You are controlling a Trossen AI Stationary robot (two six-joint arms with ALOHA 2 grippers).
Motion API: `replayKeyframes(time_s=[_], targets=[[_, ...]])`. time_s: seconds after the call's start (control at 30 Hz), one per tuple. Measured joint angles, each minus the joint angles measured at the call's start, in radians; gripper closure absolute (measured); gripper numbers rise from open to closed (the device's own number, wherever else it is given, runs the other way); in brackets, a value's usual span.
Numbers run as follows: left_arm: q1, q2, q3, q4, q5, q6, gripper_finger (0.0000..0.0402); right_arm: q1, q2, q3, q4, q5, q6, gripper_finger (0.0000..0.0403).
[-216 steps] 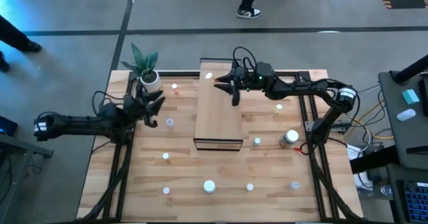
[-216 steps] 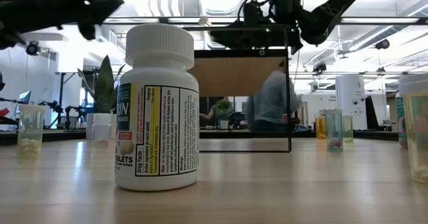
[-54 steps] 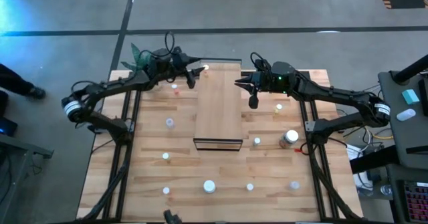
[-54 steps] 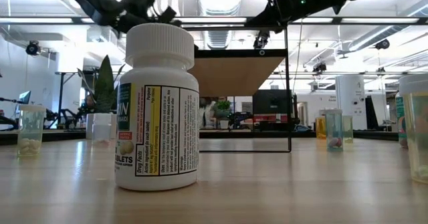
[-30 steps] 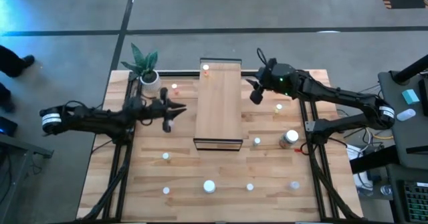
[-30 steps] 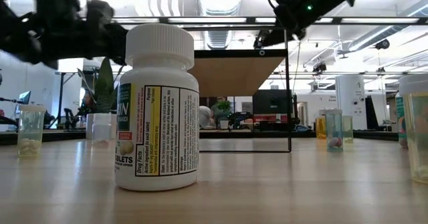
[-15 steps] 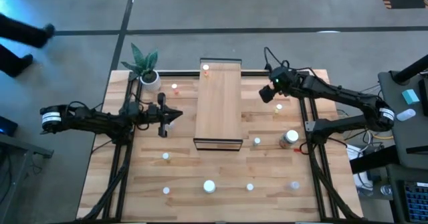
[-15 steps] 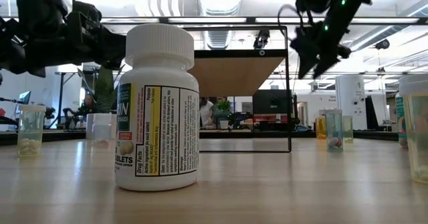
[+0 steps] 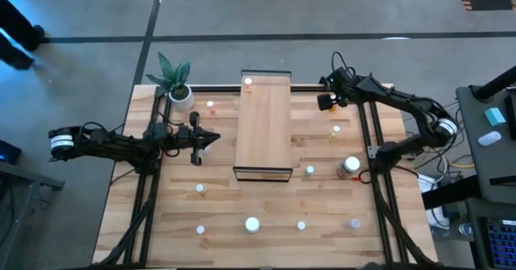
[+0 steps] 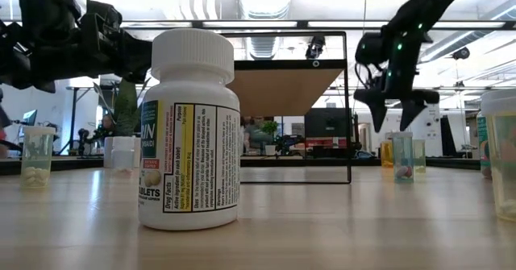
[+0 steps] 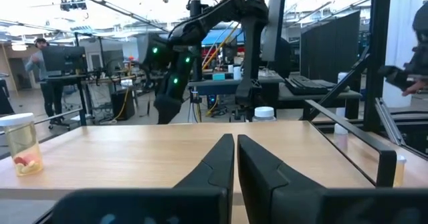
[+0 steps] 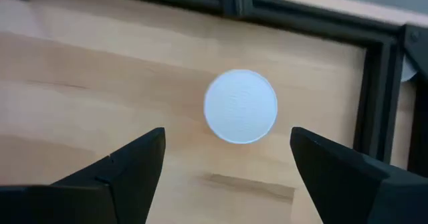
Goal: Pick and place medicine bottles onto shelf by color
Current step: Put the orange pill bottle on the shelf
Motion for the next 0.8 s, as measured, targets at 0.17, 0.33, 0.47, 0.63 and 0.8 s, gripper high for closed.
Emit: replayKeyframes(time_s=[0.17, 0.33, 0.47, 0.63, 0.8], targets=[[0.000, 0.000, -0.001, 0.000, 0.000, 0.000, 0.0401, -0.033, 0.068, 0.014, 0.013, 0.000, 0.001, 0.0096], [0.000, 0.000, -0.002, -0.001, 0.000, 0.000, 0.0401, -0.064, 0.116, 0.034, 0.051, -0.001, -0.001, 0.0106], [0.000, 0.000, -0.002, -0.002, 0.000, 0.000, 0.0401, -0.087, 0.152, 0.048, 0.074, -0.037, -0.015, 0.0116], [0.001, 0.000, -0.002, -0.002, 0.000, 0.000, 0.0401, -0.097, 0.181, 0.065, 0.083, -0.046, -0.015, 0.0148], [0.001, 0.000, -0.002, -0.007, 0.000, 0.000, 0.0401, -0.097, 0.179, 0.066, 0.079, -0.046, -0.015, 0.0202]])
